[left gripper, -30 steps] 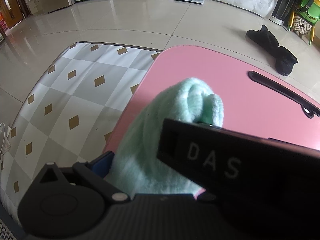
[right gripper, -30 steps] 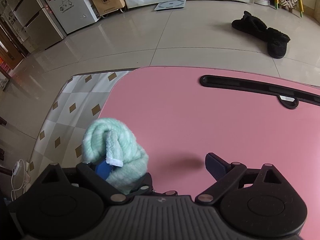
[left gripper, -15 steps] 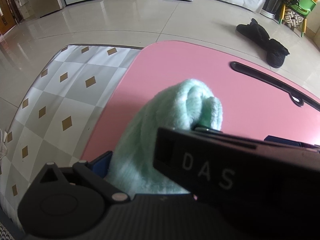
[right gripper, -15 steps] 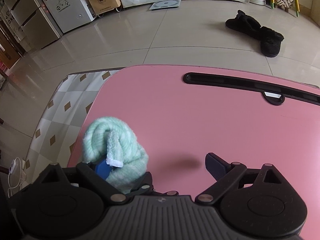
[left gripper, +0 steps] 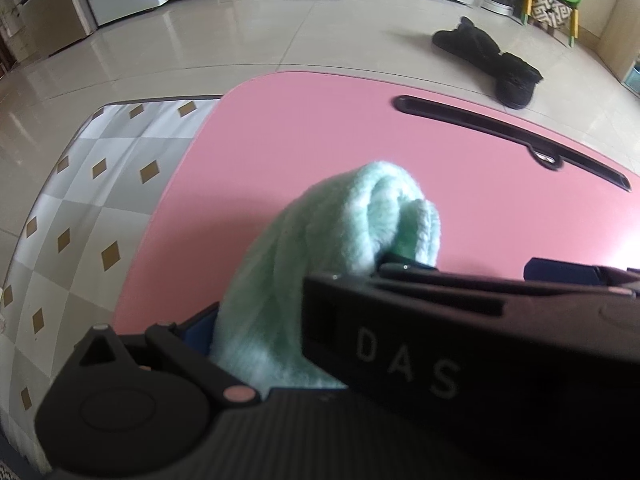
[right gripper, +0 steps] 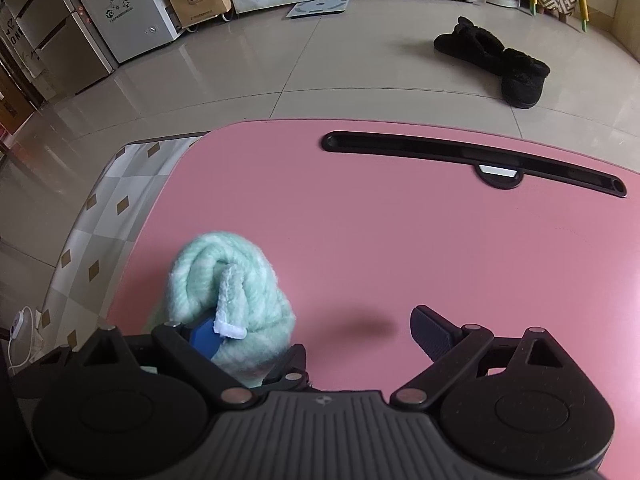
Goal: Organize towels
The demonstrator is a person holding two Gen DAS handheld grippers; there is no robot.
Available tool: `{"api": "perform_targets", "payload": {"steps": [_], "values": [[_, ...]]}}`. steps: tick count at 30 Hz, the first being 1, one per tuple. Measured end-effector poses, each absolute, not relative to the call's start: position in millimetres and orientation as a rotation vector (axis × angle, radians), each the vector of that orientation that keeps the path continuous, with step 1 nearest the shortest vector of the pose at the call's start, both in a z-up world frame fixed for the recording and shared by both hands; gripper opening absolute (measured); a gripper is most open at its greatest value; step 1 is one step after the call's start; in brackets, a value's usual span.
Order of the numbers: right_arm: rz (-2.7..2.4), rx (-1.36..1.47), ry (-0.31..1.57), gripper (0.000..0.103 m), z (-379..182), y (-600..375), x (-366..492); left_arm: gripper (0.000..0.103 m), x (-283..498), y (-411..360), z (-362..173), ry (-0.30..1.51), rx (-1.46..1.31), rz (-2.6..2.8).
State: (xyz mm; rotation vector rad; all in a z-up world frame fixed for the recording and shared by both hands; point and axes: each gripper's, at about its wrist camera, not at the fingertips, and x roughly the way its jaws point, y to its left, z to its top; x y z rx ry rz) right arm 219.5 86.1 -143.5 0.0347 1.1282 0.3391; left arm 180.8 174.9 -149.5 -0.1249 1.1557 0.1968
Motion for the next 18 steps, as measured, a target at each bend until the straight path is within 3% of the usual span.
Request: {"api": "perform_targets", "payload": {"steps": [18], "values": [[0.266, 0.041, 1.138, 0.095, -141, 38, 215, 0.103, 185, 121, -148, 1.156, -0.057, 0.076]]}}
